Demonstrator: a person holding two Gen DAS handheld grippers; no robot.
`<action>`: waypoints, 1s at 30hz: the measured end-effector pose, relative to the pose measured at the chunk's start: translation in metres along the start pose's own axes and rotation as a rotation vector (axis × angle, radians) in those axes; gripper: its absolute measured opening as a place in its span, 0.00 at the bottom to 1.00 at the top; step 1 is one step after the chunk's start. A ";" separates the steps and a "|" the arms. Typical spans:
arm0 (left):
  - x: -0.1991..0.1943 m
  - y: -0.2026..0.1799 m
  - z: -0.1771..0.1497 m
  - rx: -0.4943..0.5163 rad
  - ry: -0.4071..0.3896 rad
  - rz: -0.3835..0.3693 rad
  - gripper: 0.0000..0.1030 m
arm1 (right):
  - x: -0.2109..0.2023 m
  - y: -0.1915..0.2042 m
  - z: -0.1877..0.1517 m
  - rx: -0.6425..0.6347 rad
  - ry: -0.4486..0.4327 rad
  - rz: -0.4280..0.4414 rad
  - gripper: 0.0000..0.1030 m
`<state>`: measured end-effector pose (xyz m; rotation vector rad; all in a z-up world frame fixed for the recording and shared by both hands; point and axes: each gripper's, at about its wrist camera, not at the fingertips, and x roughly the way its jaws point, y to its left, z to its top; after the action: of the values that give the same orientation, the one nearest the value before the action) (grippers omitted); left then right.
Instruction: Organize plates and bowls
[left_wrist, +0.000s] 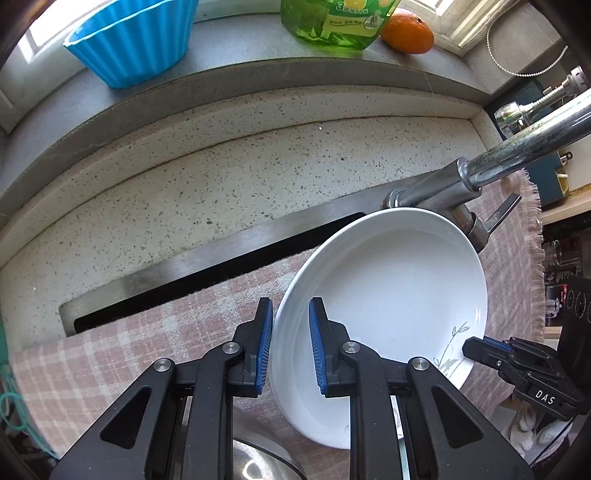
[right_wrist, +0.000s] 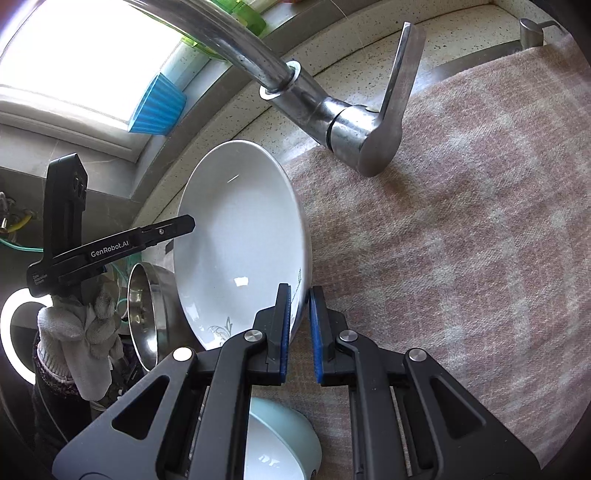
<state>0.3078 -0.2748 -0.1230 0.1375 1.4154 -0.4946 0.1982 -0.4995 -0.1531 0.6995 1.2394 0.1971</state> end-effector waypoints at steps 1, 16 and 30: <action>-0.004 0.000 0.000 -0.001 -0.007 -0.001 0.17 | -0.003 0.002 -0.001 0.000 -0.004 0.003 0.10; -0.069 -0.002 -0.018 0.012 -0.111 -0.015 0.17 | -0.059 0.024 -0.023 -0.021 -0.052 0.074 0.10; -0.125 0.000 -0.084 0.002 -0.176 -0.041 0.18 | -0.088 0.064 -0.086 -0.078 -0.055 0.114 0.10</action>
<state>0.2226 -0.2120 -0.0167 0.0647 1.2476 -0.5295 0.1047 -0.4610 -0.0577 0.7041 1.1345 0.3160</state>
